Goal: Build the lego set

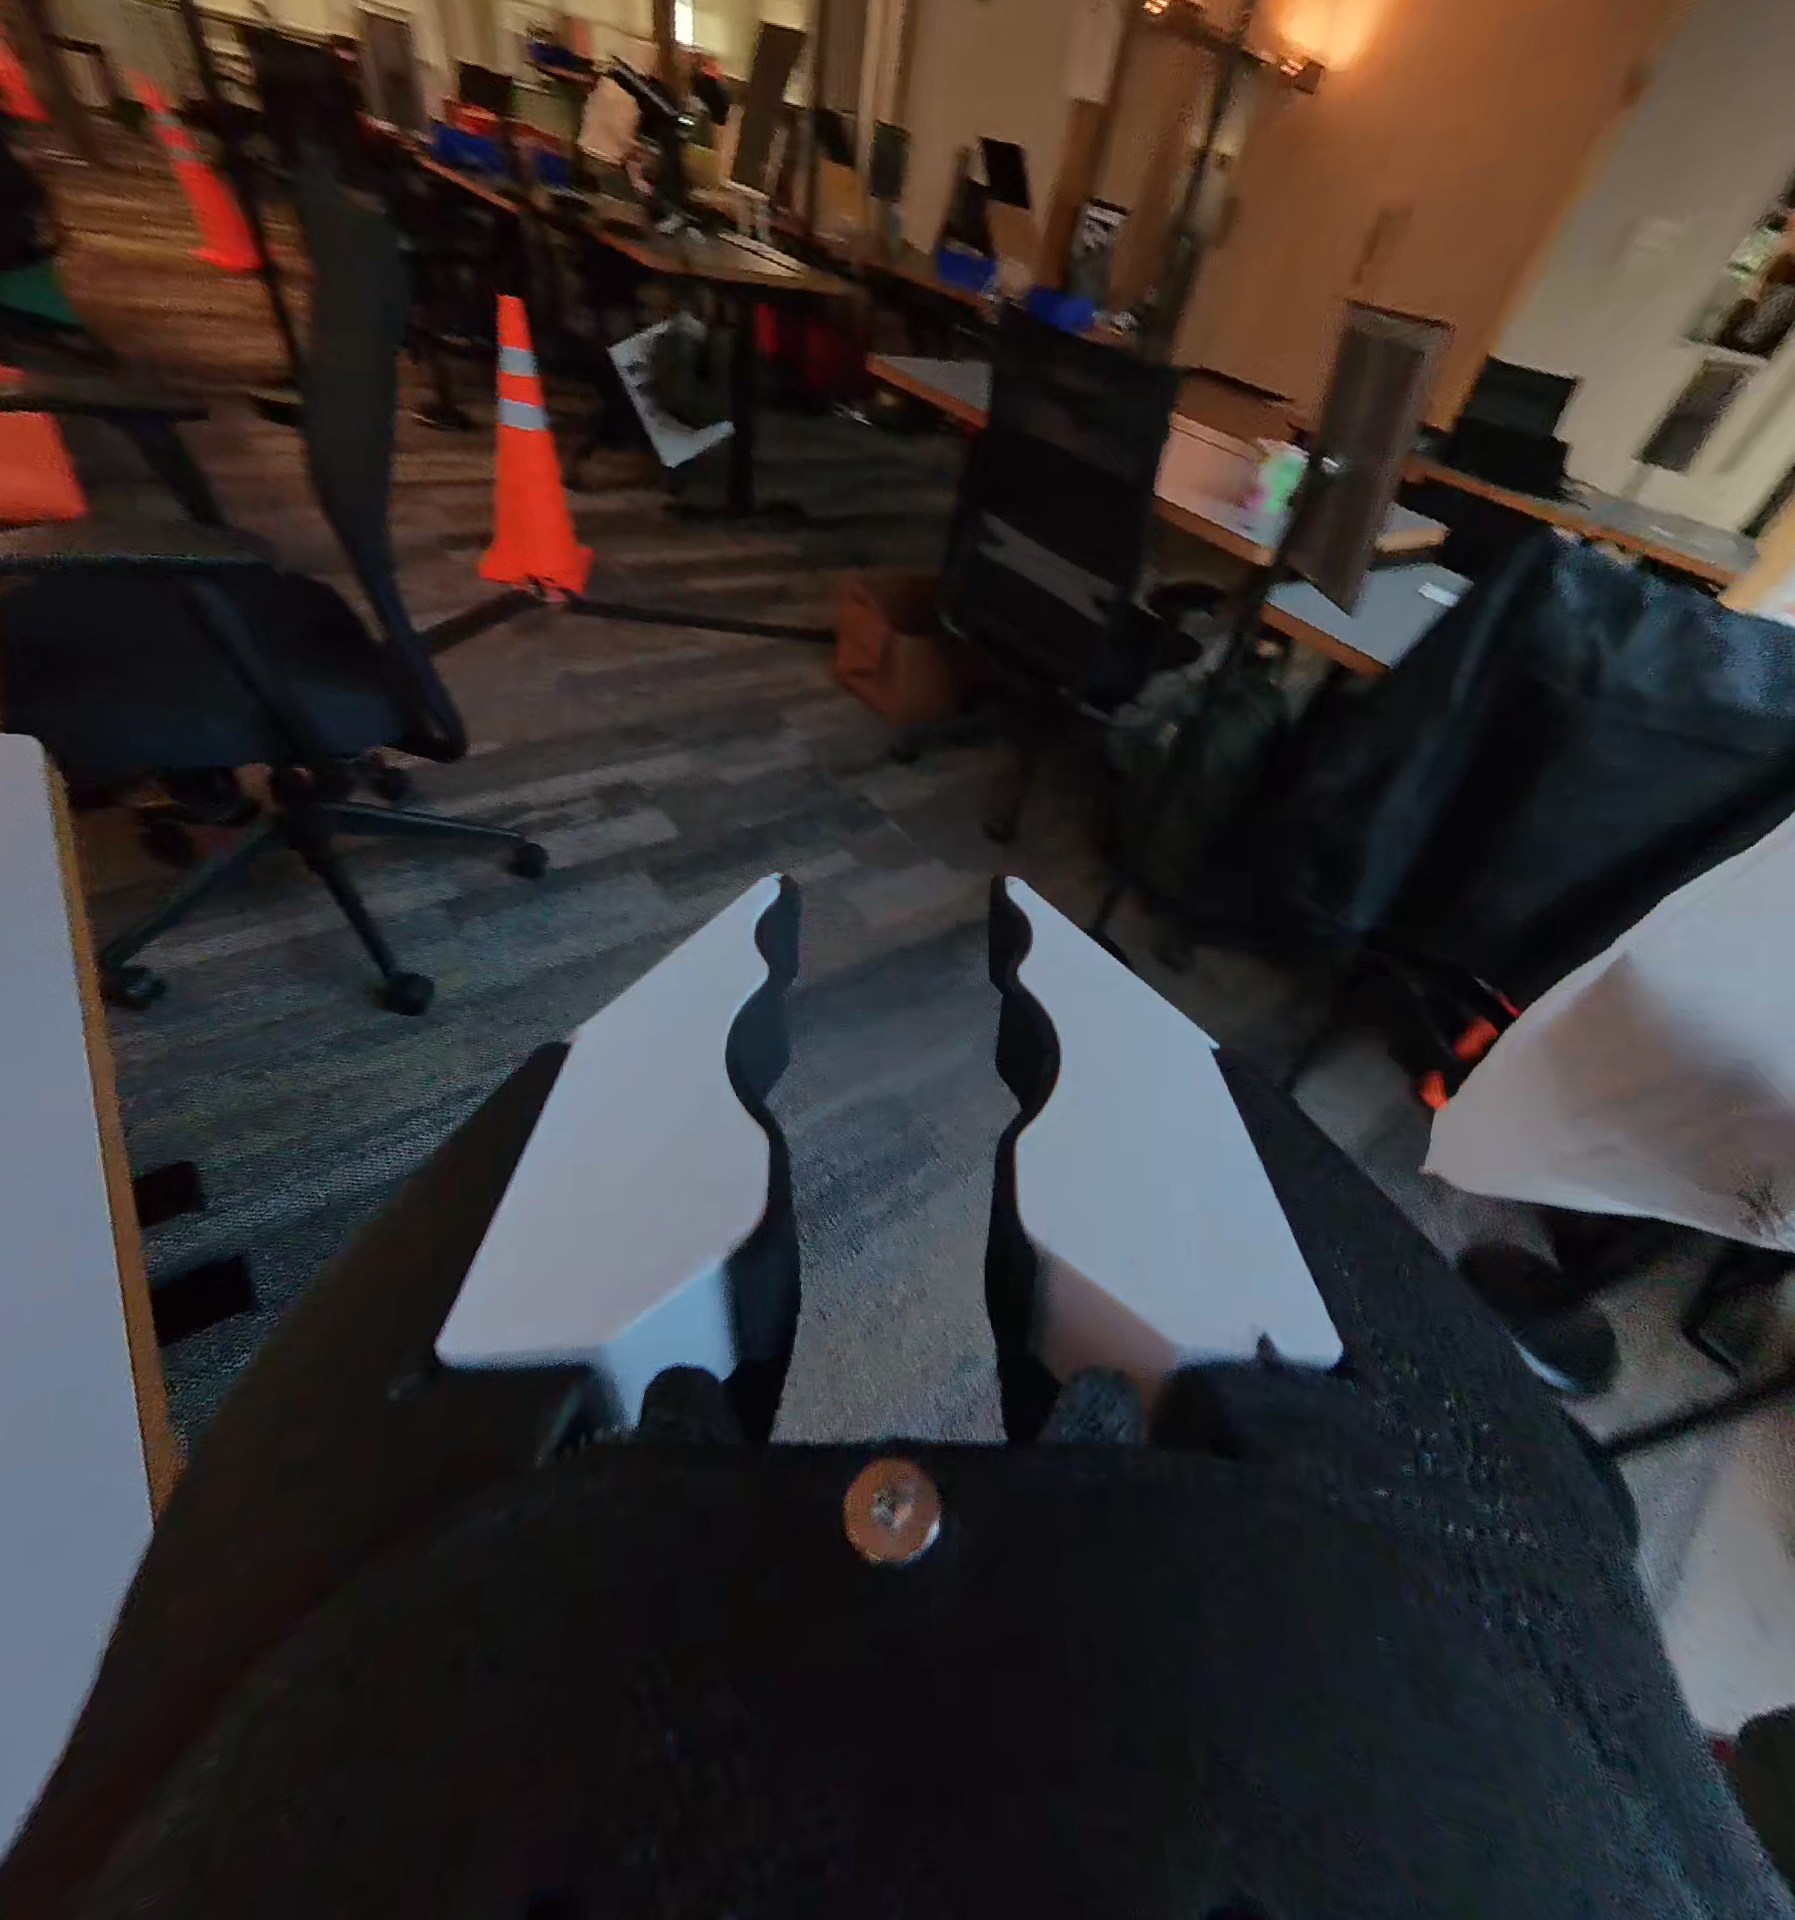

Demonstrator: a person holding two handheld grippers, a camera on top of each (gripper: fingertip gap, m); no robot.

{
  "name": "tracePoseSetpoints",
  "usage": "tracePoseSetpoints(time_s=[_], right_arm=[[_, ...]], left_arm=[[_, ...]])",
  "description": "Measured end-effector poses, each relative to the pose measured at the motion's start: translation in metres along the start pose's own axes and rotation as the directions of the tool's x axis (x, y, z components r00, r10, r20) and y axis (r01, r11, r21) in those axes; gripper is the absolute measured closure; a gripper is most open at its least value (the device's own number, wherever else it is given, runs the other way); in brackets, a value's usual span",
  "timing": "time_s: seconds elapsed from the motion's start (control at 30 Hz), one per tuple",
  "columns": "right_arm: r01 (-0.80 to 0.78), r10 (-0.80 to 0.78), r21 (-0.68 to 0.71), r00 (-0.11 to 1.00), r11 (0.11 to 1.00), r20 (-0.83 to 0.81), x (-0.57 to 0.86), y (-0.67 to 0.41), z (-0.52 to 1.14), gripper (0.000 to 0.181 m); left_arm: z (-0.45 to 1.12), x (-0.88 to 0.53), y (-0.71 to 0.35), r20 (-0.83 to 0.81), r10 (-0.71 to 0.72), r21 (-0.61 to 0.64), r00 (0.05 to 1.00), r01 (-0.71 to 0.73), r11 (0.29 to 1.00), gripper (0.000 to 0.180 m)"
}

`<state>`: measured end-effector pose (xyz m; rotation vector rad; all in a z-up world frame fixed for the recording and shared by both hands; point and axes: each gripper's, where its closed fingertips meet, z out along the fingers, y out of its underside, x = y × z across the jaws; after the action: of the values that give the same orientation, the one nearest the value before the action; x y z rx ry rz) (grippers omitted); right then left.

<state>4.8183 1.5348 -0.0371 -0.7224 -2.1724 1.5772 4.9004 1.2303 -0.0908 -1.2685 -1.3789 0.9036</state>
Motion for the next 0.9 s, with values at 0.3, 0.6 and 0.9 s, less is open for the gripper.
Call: tracePoseSetpoints(time_s=[0.3, 0.6, 0.9], right_arm=[[-0.016, 0.016, 0.008, 1.0, 1.0, 0.004, 0.171, -0.056, 0.274, 0.181], [-0.085, 0.086, 0.008, 0.996, 0.996, -0.039, 0.332, -0.128, 0.463, 0.181], [-0.065, 0.066, -0.042, 0.998, 0.997, 0.018, 0.542, -0.15, 0.701, 0.181]], left_arm=[[0.265, -0.138, -0.014, 0.042, -0.034, -0.054, 0.999, 0.036, 0.998, 0.156], [0.601, -0.17, -0.222, -0.213, 0.17, 0.111, 0.962, -0.149, 0.983, 0.174], [0.866, -0.261, -0.239, -0.019, 0.127, 0.047, 0.992, -0.126, 0.991, 0.153]])
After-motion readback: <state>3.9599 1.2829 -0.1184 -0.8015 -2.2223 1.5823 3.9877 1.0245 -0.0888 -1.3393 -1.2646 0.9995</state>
